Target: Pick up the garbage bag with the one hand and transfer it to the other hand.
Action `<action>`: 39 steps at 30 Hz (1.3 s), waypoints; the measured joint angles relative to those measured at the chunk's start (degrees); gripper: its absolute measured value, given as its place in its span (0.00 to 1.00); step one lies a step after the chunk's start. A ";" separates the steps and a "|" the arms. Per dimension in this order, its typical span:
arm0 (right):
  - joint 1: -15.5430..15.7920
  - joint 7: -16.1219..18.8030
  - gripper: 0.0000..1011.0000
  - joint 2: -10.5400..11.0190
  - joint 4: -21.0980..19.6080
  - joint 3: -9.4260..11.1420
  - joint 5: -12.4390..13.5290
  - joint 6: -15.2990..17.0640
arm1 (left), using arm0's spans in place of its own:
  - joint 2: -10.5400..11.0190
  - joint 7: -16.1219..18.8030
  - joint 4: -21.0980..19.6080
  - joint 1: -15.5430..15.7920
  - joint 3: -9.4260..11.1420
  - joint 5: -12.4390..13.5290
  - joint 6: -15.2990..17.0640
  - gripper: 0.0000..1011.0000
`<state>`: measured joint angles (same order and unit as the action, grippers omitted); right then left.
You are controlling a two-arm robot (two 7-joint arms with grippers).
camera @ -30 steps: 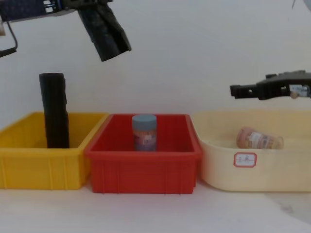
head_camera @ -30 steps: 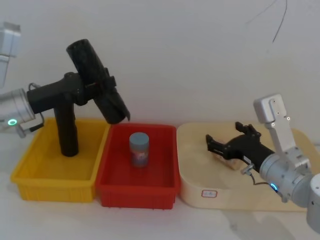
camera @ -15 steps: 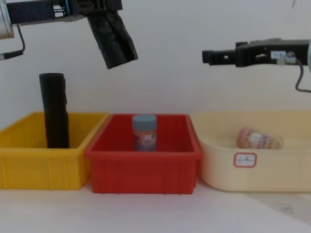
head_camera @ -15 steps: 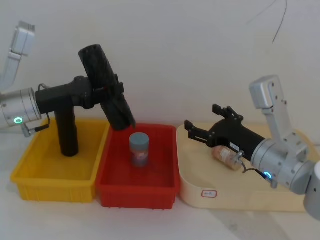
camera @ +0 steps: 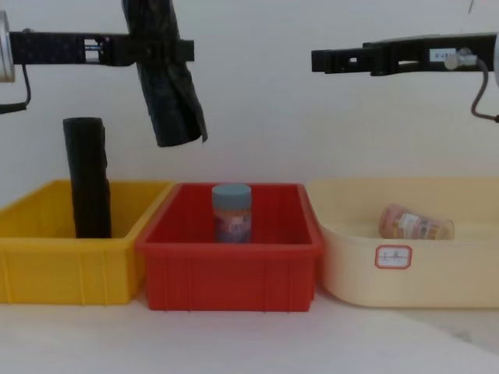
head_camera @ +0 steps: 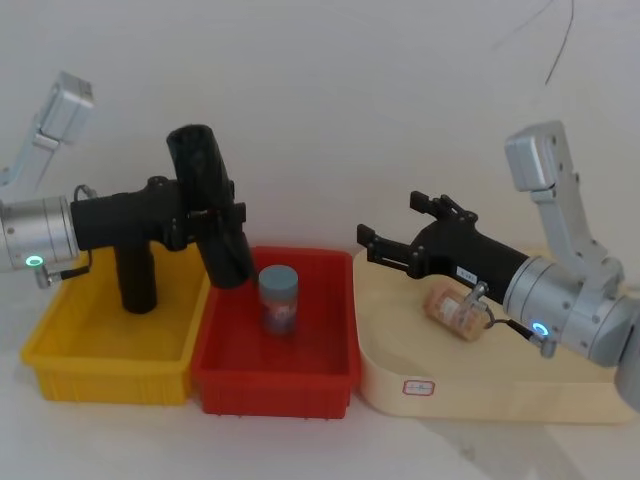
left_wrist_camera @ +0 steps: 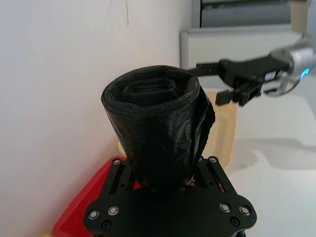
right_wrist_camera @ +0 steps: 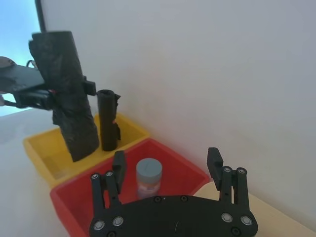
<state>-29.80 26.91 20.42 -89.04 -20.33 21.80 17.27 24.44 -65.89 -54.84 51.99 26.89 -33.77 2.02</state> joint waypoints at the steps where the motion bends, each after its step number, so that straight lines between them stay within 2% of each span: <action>1: -0.33 0.47 0.99 0.12 0.11 -0.11 0.28 0.38 | 0.24 0.26 -0.26 -0.10 0.35 0.46 -0.46 0.46; 9: -2.44 2.98 0.99 0.36 1.06 -1.21 1.64 2.13 | 1.19 1.36 -1.29 -0.51 1.67 2.62 -2.56 0.46; 19: -5.55 5.20 0.99 -0.94 2.73 -3.17 2.83 3.28 | 1.77 2.03 -1.86 -0.73 2.52 3.89 -3.82 0.46; 29: -7.75 6.04 0.99 -2.81 4.70 -4.80 3.75 3.53 | 0.98 2.40 -1.06 -0.71 2.41 3.03 -4.32 0.46; 39: -8.38 6.27 0.99 -3.75 5.15 -5.79 4.61 3.81 | -0.25 2.78 0.32 -0.37 2.13 1.73 -4.83 0.46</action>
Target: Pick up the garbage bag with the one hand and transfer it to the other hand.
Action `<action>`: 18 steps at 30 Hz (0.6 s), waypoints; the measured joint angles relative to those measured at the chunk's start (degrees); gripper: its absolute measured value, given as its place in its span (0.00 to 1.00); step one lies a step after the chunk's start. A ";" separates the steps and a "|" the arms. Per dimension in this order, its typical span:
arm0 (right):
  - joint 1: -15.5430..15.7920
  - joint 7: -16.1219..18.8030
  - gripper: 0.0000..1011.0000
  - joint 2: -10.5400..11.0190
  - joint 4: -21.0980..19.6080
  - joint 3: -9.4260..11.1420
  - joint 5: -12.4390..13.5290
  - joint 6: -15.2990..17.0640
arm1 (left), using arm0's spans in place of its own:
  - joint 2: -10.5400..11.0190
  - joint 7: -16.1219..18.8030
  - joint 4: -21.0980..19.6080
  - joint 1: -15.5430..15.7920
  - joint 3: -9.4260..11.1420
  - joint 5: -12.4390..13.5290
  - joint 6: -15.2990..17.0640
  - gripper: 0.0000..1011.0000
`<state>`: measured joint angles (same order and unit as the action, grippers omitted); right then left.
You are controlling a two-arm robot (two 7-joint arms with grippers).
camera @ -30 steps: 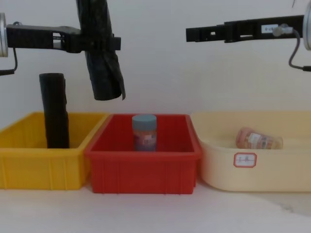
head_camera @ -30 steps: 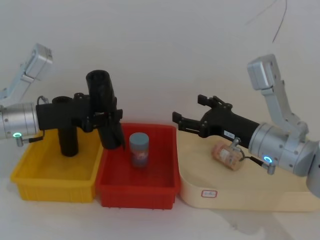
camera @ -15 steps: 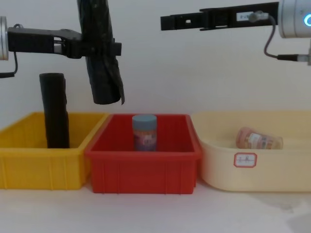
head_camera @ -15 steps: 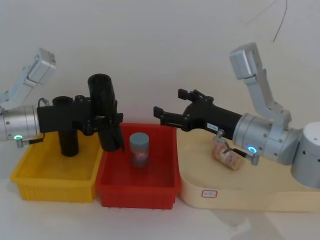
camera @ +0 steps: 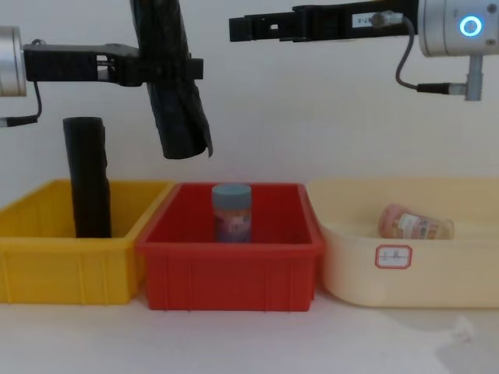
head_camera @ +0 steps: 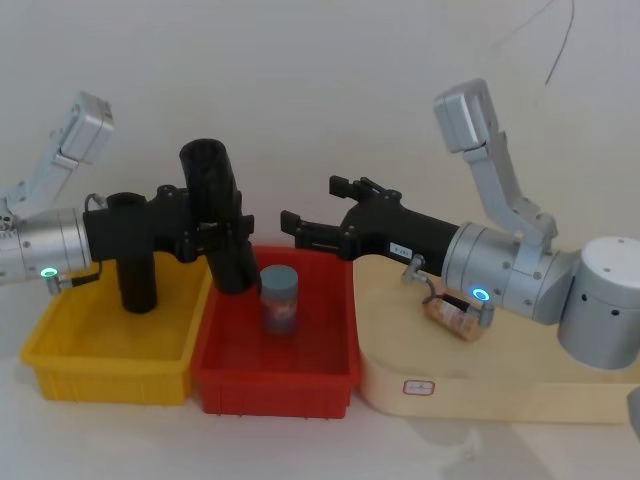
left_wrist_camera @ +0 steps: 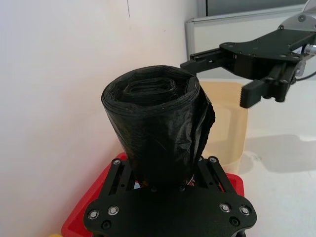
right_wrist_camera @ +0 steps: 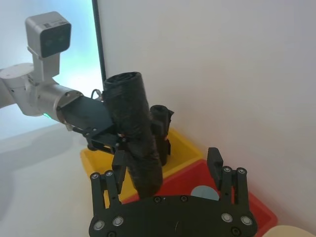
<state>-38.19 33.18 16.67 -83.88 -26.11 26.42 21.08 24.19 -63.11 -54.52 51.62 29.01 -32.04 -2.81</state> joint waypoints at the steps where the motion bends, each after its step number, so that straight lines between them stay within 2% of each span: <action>1: 0.00 0.01 0.99 -0.03 -0.04 -0.05 0.07 0.01 | -0.12 0.04 0.14 0.06 -0.02 -0.12 -0.05 0.46; 18: 0.16 -0.24 0.99 -0.09 -1.94 -0.99 1.03 -0.22 | -0.79 0.23 0.90 0.26 -0.16 -0.80 -0.29 0.46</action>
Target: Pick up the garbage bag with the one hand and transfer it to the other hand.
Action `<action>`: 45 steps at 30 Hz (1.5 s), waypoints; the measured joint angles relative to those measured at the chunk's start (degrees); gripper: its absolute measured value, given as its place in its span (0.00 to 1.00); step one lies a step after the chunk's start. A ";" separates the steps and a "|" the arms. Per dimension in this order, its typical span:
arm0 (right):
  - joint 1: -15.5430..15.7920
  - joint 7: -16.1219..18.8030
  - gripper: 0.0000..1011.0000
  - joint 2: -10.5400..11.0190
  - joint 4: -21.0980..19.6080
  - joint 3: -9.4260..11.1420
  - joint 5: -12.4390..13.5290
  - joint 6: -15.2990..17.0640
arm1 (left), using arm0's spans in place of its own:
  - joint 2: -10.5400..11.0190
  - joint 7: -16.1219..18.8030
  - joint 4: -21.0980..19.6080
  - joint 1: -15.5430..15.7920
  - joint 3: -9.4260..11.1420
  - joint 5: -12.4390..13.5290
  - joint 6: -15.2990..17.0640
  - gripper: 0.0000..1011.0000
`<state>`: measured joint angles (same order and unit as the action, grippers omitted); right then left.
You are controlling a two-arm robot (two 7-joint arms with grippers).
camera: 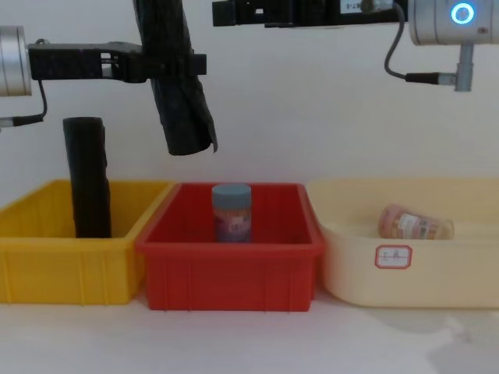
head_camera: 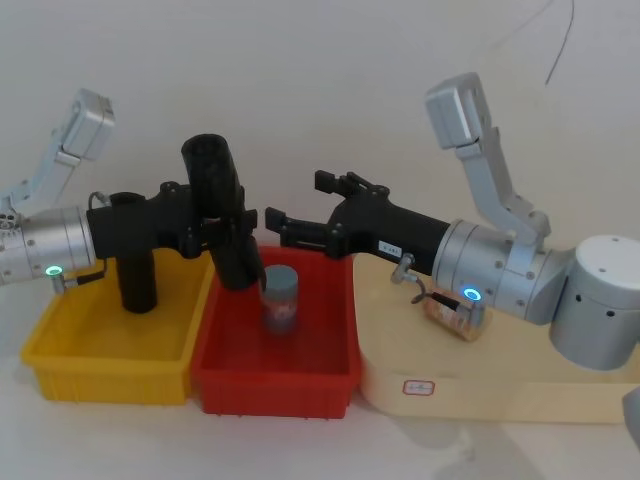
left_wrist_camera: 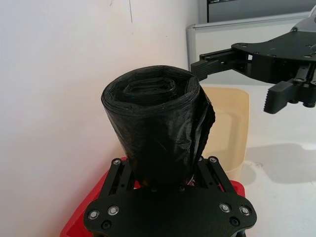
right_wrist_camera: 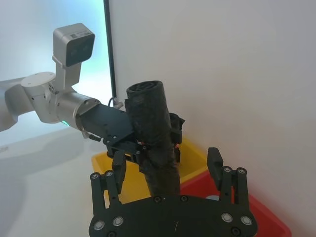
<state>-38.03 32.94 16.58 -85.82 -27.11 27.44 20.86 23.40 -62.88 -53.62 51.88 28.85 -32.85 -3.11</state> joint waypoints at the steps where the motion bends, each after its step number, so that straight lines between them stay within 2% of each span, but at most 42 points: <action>1: 0.00 0.00 0.99 0.00 0.00 0.00 0.00 0.00 | -0.01 0.00 0.02 0.00 0.00 -0.01 0.00 0.46; 7: -0.55 -0.64 0.99 -0.38 0.34 -0.77 -0.19 -0.31 | -0.10 0.04 0.12 0.03 -0.03 -0.10 -0.04 0.46; 18: -2.04 -3.87 0.99 -1.32 2.75 -2.24 -2.55 -0.93 | -0.12 -0.06 0.36 0.27 0.17 -0.21 -0.12 0.46; 26: -2.68 -5.24 0.99 -1.63 3.86 -2.90 -3.51 -1.24 | -0.64 -1.33 1.99 1.77 1.48 0.35 -0.50 0.46; 36: -2.62 -4.28 0.99 -1.05 3.16 -2.89 -2.53 -1.65 | -1.63 -2.72 4.56 3.74 2.99 1.25 -1.16 0.46; 45: -1.97 -1.73 0.99 0.27 1.09 -2.32 -0.19 -1.92 | -2.06 -3.30 5.65 4.58 3.65 1.64 -1.42 0.46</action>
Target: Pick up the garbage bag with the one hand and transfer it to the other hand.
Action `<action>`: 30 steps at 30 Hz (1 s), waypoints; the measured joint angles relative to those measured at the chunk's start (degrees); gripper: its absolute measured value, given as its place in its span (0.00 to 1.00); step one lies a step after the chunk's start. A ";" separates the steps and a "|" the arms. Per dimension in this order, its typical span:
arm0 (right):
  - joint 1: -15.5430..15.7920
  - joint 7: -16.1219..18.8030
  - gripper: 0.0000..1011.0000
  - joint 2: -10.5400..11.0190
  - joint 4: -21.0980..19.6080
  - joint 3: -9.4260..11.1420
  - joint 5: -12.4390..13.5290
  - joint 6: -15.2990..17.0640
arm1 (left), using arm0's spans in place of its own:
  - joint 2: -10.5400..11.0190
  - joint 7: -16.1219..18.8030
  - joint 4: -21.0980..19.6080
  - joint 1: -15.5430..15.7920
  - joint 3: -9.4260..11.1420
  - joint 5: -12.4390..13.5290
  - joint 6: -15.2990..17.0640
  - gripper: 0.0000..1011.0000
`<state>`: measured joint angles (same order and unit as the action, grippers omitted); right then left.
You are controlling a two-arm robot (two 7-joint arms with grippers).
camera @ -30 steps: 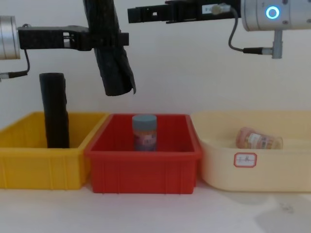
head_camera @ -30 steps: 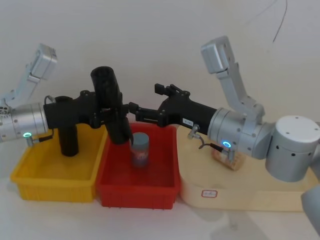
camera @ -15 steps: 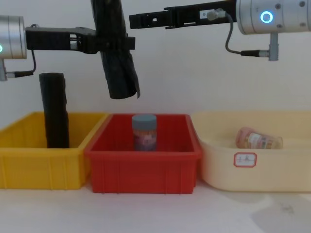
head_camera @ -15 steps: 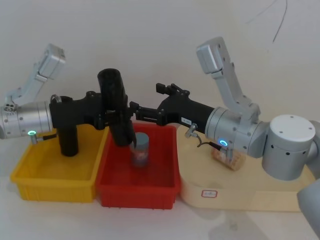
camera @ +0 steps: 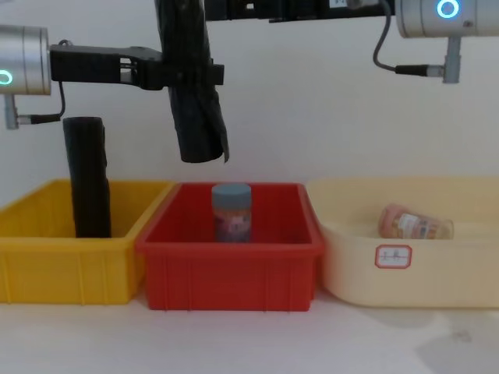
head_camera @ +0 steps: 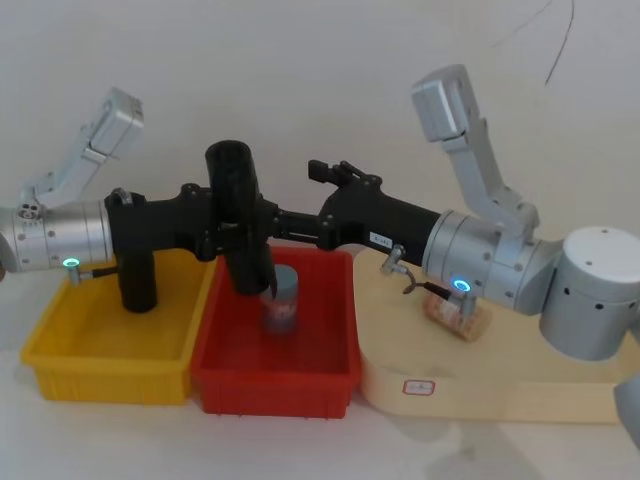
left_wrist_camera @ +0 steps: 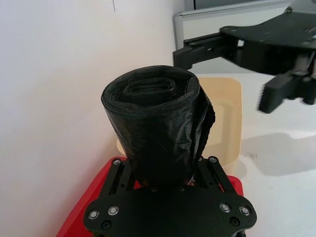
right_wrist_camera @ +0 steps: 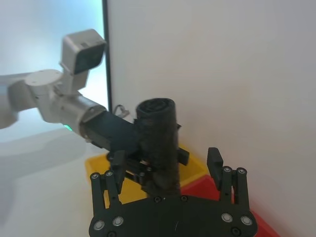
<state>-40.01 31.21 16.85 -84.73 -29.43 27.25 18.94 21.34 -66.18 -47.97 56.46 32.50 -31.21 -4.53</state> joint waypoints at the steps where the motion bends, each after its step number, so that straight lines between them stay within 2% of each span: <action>1: 0.05 0.46 0.99 0.19 -0.29 0.09 0.44 -0.02 | -0.03 -0.04 0.07 0.04 0.04 0.03 -0.01 0.46; 9: -0.52 2.25 0.99 0.34 -0.11 -0.24 1.74 -0.08 | -0.21 -0.28 0.57 0.41 0.30 0.21 -0.14 0.46; 30: -4.33 3.26 0.99 -1.73 5.85 -2.62 1.98 -1.51 | -0.37 -0.50 0.95 0.70 0.52 0.35 -0.24 0.46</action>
<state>-44.34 34.47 15.13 -78.88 -32.05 29.23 17.42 20.97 -66.68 -47.02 57.16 33.02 -30.86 -4.77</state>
